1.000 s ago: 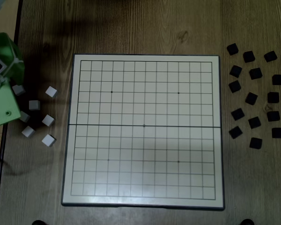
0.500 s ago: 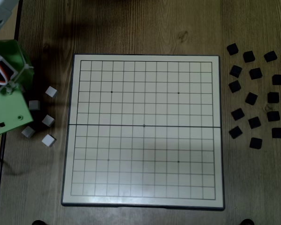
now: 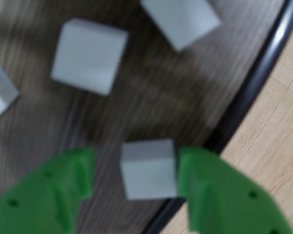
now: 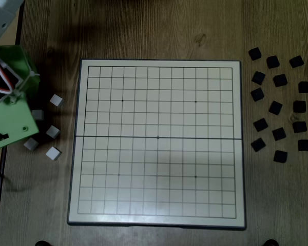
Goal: Grasp a White stone and put it on the board on position (0,0).
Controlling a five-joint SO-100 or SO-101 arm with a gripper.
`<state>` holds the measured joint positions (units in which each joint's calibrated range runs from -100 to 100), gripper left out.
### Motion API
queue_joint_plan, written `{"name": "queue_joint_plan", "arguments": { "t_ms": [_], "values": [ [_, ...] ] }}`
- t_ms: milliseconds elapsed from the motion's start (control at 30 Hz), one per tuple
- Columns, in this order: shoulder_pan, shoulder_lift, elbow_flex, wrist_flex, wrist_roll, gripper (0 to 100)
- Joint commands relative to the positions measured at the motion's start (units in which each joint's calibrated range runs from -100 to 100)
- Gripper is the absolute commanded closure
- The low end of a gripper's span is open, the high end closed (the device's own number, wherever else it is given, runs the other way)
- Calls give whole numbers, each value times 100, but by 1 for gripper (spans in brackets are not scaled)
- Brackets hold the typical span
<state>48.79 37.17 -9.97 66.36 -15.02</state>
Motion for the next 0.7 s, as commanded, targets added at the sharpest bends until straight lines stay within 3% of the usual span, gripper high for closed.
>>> {"name": "queue_joint_plan", "arguments": {
  "t_ms": [0,667],
  "values": [
    [142,-330,-85,-84,0,86],
    [124,-304,118,-315,5,89]
  ]
}}
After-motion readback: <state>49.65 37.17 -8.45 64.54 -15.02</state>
